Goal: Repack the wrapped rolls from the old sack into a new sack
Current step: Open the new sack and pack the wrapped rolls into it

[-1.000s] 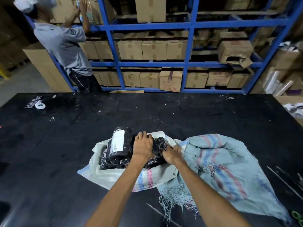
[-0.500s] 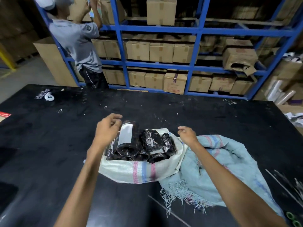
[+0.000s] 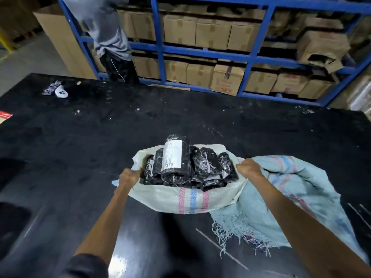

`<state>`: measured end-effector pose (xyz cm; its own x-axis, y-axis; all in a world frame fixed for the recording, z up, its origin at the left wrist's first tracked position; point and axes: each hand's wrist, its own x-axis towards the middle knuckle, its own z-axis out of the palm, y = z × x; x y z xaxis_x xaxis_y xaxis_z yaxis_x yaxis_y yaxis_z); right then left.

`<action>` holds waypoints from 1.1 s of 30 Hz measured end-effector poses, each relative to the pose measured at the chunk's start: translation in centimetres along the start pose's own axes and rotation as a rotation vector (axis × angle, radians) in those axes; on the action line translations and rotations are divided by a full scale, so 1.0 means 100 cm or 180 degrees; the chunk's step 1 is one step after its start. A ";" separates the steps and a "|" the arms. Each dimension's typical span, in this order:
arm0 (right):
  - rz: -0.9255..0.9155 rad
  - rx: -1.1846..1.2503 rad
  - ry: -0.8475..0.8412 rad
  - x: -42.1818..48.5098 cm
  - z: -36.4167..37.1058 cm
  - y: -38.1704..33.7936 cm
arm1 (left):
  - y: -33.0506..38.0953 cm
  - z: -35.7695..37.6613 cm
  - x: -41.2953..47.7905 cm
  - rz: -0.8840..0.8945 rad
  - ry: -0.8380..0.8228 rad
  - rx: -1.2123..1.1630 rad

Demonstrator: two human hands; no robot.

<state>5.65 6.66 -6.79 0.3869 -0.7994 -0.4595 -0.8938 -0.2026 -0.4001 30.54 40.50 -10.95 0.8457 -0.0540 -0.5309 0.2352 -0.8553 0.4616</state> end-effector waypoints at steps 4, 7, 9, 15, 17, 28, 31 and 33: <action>-0.0052 -0.0221 -0.0025 0.003 0.010 0.013 | -0.011 0.006 0.013 0.0134 0.0077 0.0152; -0.0176 -0.0384 0.0170 0.002 0.015 0.019 | -0.013 0.006 0.016 0.0238 0.0131 0.0236; -0.0185 -0.0457 0.0231 0.002 0.016 0.018 | -0.011 0.004 0.017 0.0255 0.0223 0.0164; -0.0202 -0.0474 0.0236 0.002 0.004 0.015 | -0.006 -0.015 0.022 0.0004 0.0035 -0.0348; -0.0144 -0.0228 0.0211 0.000 0.001 0.016 | -0.009 -0.023 0.022 -0.0108 -0.0050 -0.0729; 0.0568 0.2547 -0.0952 -0.018 -0.045 0.017 | 0.017 -0.071 0.005 -0.0393 -0.1314 -0.1348; 0.0409 0.2333 -0.1008 -0.019 -0.053 0.013 | 0.034 -0.076 -0.018 -0.0185 -0.1240 -0.1317; 0.0417 0.2293 -0.0897 -0.024 -0.060 0.011 | 0.041 -0.079 -0.027 -0.0037 -0.1054 -0.1463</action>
<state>2.41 4.96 -1.41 0.4177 -0.5983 -0.6838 -0.6060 0.3772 -0.7003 32.98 41.22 -2.06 0.6638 -0.2682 -0.6982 0.4906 -0.5485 0.6771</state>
